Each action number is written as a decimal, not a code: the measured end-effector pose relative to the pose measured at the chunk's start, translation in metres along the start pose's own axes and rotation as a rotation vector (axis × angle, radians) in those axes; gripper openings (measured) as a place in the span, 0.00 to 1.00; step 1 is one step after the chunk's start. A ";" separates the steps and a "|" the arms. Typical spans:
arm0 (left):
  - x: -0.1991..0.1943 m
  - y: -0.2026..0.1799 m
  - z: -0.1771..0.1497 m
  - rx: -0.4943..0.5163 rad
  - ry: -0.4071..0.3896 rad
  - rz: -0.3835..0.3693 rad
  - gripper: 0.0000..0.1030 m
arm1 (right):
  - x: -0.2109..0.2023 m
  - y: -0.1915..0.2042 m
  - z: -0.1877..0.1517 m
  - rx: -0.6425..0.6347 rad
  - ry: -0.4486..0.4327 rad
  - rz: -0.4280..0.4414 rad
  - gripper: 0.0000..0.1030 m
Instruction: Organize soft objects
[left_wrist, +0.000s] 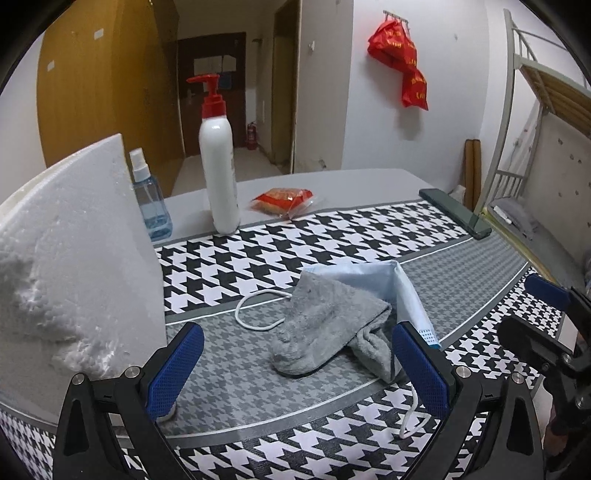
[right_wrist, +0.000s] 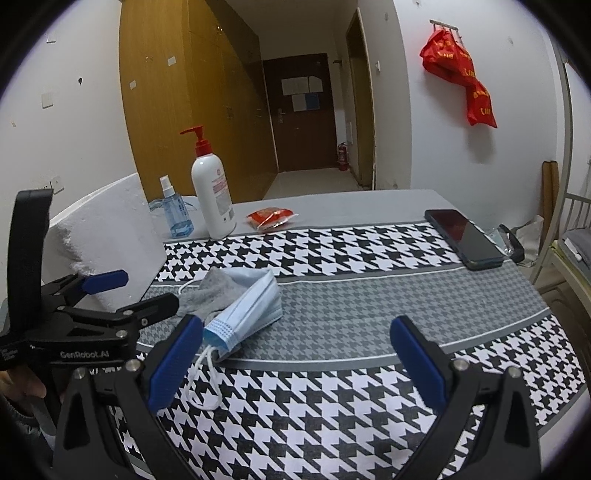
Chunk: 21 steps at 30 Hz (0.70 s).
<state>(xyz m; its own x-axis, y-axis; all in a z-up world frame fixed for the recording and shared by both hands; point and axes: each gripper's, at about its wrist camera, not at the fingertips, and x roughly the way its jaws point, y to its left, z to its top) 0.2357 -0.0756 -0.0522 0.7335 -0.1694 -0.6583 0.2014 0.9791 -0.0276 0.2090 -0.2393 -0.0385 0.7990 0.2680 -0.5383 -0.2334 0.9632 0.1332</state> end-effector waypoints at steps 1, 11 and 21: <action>0.002 -0.001 0.001 -0.001 0.008 0.011 0.99 | 0.000 -0.002 0.000 0.006 0.003 0.001 1.00; 0.009 -0.029 0.003 0.038 0.015 -0.071 0.99 | -0.003 -0.020 -0.003 0.040 -0.001 -0.011 1.00; 0.020 -0.055 0.001 0.101 0.043 -0.126 0.70 | -0.004 -0.034 -0.010 0.057 0.022 -0.033 1.00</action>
<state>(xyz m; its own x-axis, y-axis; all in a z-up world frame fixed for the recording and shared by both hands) 0.2396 -0.1334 -0.0630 0.6704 -0.2827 -0.6861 0.3554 0.9340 -0.0376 0.2087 -0.2735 -0.0493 0.7930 0.2367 -0.5614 -0.1751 0.9711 0.1622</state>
